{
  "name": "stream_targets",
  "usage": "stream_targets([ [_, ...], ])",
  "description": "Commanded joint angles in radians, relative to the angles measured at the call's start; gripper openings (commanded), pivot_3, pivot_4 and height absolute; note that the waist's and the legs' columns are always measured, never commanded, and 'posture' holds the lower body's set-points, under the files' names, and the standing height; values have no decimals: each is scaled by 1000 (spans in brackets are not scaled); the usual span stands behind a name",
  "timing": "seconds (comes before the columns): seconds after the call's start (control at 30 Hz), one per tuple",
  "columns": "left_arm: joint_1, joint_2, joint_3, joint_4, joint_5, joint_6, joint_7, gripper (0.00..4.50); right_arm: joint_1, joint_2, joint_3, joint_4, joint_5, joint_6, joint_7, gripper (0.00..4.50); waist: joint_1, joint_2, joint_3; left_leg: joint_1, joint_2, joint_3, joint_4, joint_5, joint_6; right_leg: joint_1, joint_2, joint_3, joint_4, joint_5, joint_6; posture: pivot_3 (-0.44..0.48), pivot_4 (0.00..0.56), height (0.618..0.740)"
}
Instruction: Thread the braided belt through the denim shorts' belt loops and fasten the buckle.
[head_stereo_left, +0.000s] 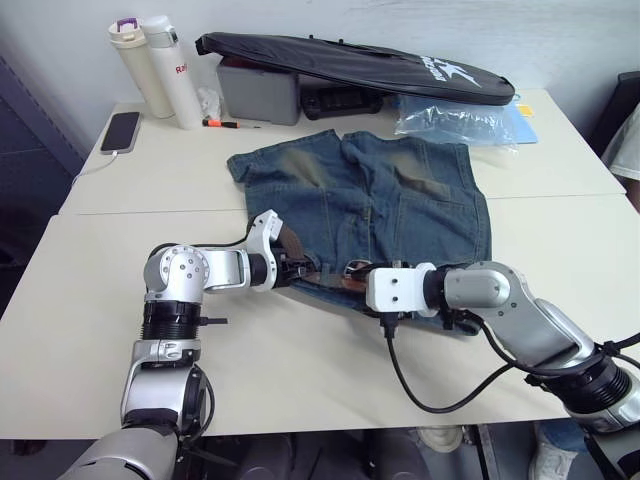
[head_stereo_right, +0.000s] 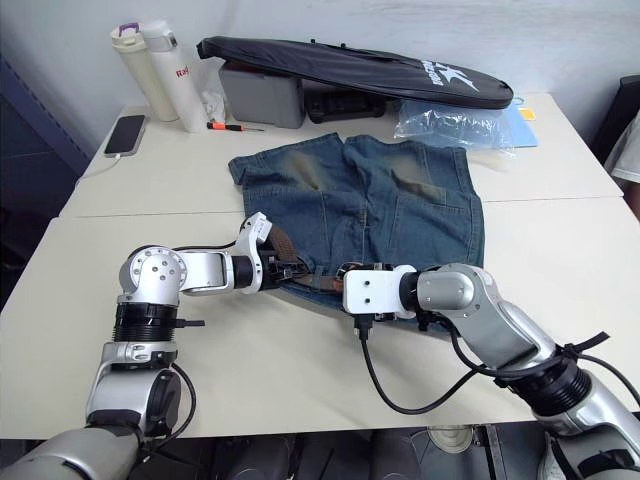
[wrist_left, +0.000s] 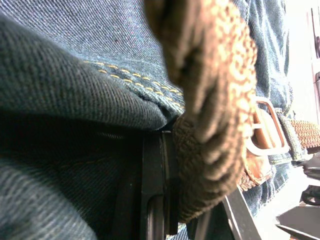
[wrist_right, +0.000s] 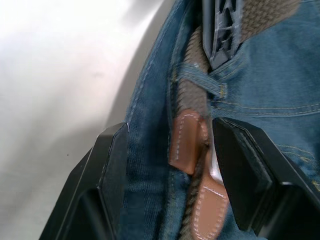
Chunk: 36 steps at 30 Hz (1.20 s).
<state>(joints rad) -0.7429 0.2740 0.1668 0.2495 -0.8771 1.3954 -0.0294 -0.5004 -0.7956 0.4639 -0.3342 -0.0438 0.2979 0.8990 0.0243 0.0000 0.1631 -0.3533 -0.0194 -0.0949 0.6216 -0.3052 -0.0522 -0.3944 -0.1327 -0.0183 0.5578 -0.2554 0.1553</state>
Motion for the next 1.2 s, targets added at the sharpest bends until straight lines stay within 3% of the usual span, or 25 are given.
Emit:
stream_targets([
  [0.03, -13, -8, 6, -19, 27, 29, -25, 0, -3, 17, -22, 37, -43, -59, -7, 2069, -1, 0, 0, 0, 0, 0, 0, 0, 0, 0, 0, 0, 0, 0, 0, 0, 150, 740],
  [0.17, -16, -14, 15, -21, 52, 38, -38, 0, -1, 29, -30, 74, -60, -90, 7, 136, -2, 0, 0, 1, 0, 0, 0, 0, 0, 0, 0, 0, 0, 0, 0, 0, 150, 740],
  [0.2, -17, -16, 17, -21, 57, 39, -41, 0, 0, 32, -31, 82, -64, -96, 8, 52, -2, 0, 0, 1, 0, 0, 0, 0, 0, 0, 0, 0, 0, 0, 0, 0, 150, 740],
  [0.63, -24, -38, 45, -26, 118, 58, -73, 0, 0, 86, -64, 94, -62, -84, 15, 52, -3, 0, 0, 1, 0, 0, 1, 1, 0, 0, 0, 0, 1, 0, 0, 0, 150, 740],
  [0.67, -24, -40, 46, -27, 121, 60, -75, 0, 1, 89, -70, 90, -55, -77, 20, 655, -3, 0, 0, 1, 0, 0, 1, 1, 0, 0, 0, 0, 1, 0, 0, 0, 150, 740],
  [0.73, -24, -42, 49, -28, 127, 62, -79, 0, 4, 87, -73, 90, -64, -78, 26, 1378, -2, 0, 0, 1, 0, 0, 1, 1, 0, 0, 0, 0, 2, 0, 0, 0, 150, 740],
  [0.83, -25, -46, 53, -29, 138, 65, -86, 0, 7, 80, -64, 101, -101, -99, 20, 2799, -1, 0, 0, 1, 0, 0, 0, 1, 0, 0, 0, 0, 2, 0, 0, 0, 150, 740],
  [1.1, -31, -51, 60, -26, 164, 67, -104, 0, 8, 88, -67, 100, -107, -92, 33, 2799, -1, 0, 0, 1, 0, 0, 1, 1, 0, 0, 0, 0, 2, 0, 0, 0, 150, 740],
  [1.2, -32, -53, 62, -26, 174, 68, -110, 0, 10, 93, -70, 99, -102, -87, 34, 1967, -1, 0, 0, 1, 0, 0, 1, 1, 0, 0, 0, 0, 2, 0, 0, 0, 150, 740],
])
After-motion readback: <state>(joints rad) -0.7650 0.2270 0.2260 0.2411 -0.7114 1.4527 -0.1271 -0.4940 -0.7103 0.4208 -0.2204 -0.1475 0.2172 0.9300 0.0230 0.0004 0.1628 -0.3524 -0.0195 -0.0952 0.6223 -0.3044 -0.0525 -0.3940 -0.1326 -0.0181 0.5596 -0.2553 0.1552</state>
